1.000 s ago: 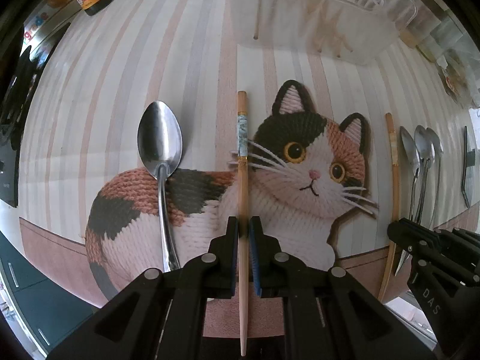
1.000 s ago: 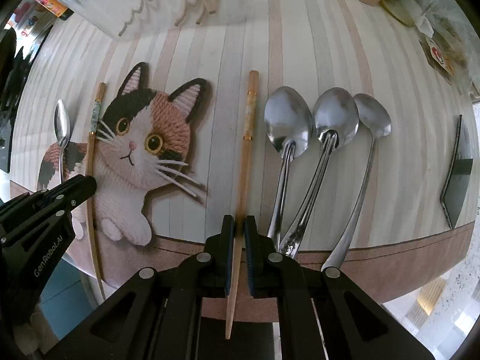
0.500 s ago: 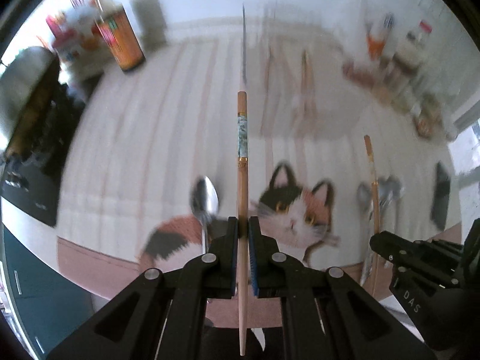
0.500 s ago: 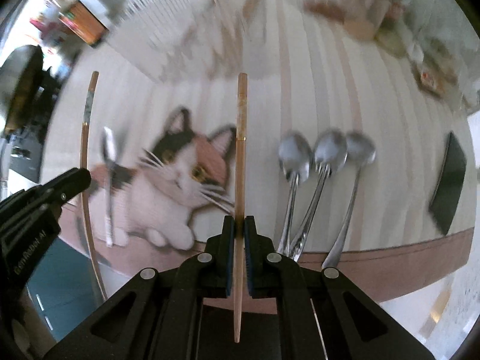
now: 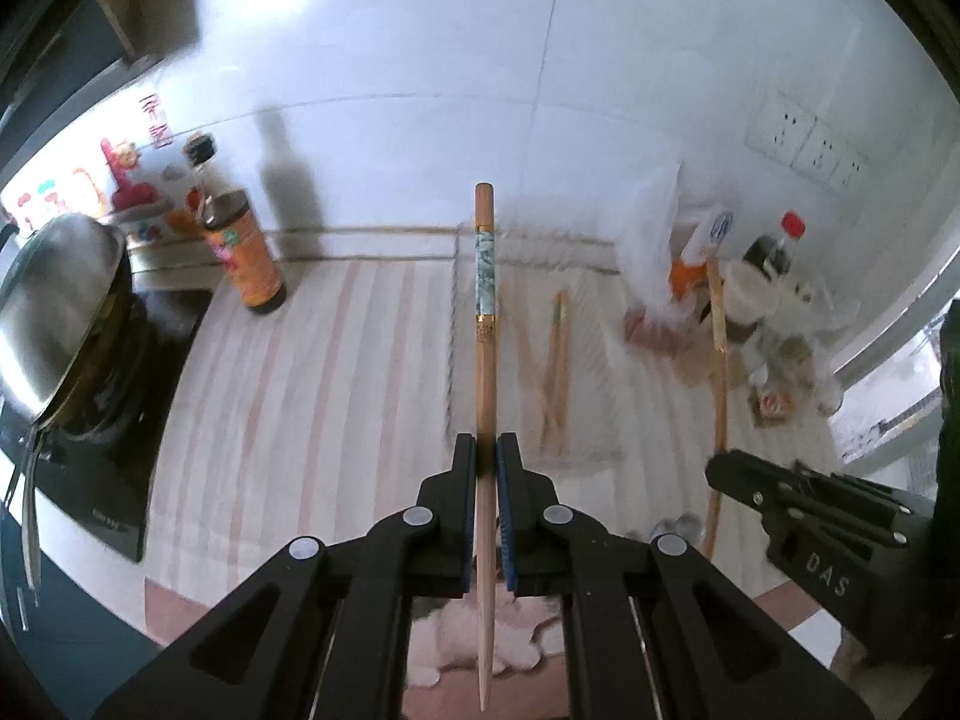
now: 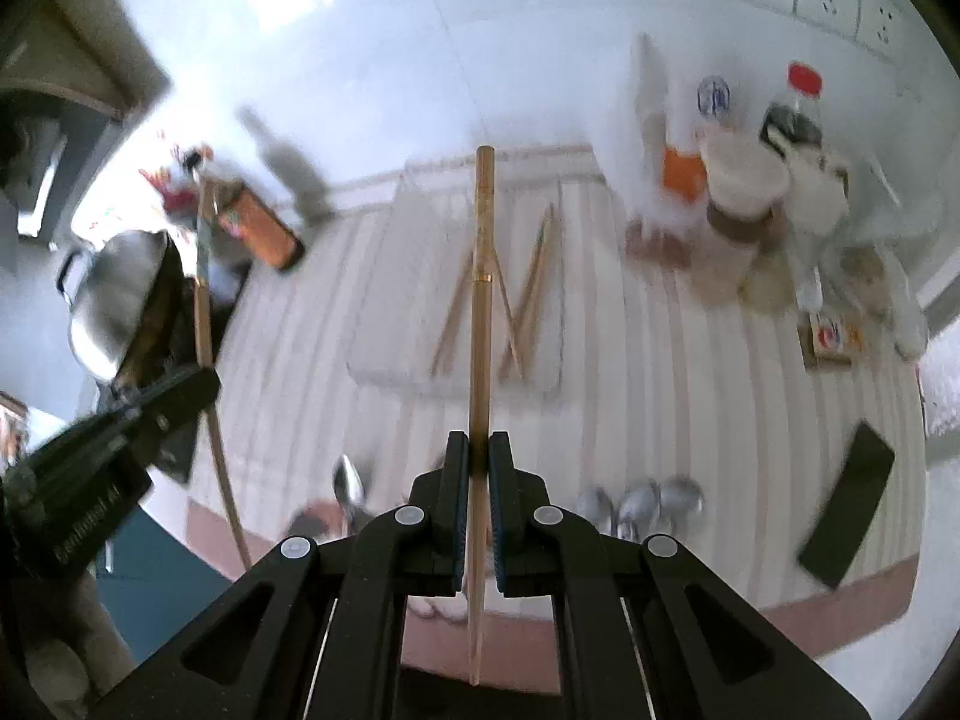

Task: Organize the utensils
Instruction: 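Lift both held chopsticks and carry them over the clear tray, then open both tools to drop the chopsticks into the tray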

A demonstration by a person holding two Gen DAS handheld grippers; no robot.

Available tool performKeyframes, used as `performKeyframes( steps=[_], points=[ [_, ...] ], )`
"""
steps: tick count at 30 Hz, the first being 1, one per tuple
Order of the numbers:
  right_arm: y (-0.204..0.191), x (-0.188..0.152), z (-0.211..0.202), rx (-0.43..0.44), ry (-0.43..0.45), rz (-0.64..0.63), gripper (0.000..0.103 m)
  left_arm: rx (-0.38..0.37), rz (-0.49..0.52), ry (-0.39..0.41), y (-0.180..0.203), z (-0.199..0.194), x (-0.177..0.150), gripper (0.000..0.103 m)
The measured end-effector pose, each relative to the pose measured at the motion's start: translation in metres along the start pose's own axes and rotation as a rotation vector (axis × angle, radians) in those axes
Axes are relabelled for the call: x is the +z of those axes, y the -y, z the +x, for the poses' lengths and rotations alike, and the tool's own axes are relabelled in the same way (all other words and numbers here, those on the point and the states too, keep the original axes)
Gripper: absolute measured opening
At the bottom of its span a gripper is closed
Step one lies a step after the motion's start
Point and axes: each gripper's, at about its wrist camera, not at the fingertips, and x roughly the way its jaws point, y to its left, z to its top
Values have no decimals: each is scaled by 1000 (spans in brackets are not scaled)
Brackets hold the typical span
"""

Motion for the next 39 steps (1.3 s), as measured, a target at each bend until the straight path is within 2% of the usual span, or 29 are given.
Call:
performKeyframes(
  steps=[2, 6, 13, 22, 25, 31, 35, 37, 38, 39],
  points=[
    [3, 23, 3, 19, 6, 20, 7, -18, -10, -10, 0, 7, 15, 4],
    [8, 65, 18, 59, -11, 60, 7, -79, -59, -78, -5, 37, 51, 4],
    [16, 124, 78, 56, -84, 107, 6, -129, -115, -214, -12, 104, 96, 4],
    [29, 151, 157, 10, -198, 135, 6, -118, -143, -363, -13, 185, 118, 4],
    [28, 152, 173, -2, -228, 126, 7, -118, -147, -389, -15, 198, 119, 4],
    [27, 151, 191, -45, -279, 101, 9, -106, -145, -404, -18, 200, 117, 7],
    [29, 147, 187, -61, -273, 100, 21, -24, -112, -366, -23, 188, 117, 8],
    [29, 145, 178, -82, -250, 88, 29, 22, -85, -328, -24, 177, 115, 14],
    [29, 144, 172, -85, -238, 85, 32, 52, -70, -303, -25, 170, 113, 23],
    [30, 143, 167, -94, -225, 80, 38, 82, -55, -270, -25, 162, 111, 35]
  ],
)
